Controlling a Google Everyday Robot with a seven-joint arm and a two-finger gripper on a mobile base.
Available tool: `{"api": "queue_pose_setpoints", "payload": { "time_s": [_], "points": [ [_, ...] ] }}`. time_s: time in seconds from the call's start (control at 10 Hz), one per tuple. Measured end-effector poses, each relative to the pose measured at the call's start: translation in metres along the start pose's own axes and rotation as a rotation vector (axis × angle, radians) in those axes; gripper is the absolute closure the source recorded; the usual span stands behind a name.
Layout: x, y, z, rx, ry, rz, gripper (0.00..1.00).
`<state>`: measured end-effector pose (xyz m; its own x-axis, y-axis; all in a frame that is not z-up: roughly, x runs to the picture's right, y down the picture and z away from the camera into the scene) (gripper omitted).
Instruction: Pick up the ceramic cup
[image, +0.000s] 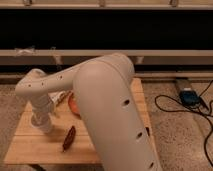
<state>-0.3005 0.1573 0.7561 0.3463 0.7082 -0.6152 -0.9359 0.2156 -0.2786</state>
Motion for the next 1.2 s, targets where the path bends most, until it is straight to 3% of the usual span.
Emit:
{"api": "queue_pose_setpoints", "payload": {
  "time_s": [0.2,0.6,0.7,0.8,1.2],
  "points": [
    [0.001,-0.001,0.006,0.005,0.005,-0.001,0.44],
    [0.005,0.000,0.016,-0.005,0.024,-0.032,0.82],
    [0.006,-0.003,0.013,-0.043,0.027,-0.035,0.93],
    [0.005,-0.006,0.008,-0.065,0.022,-0.038,0.98],
    [0.003,-0.020,-0.053,-0.207,-0.050,-0.069,1.00]
  ]
}}
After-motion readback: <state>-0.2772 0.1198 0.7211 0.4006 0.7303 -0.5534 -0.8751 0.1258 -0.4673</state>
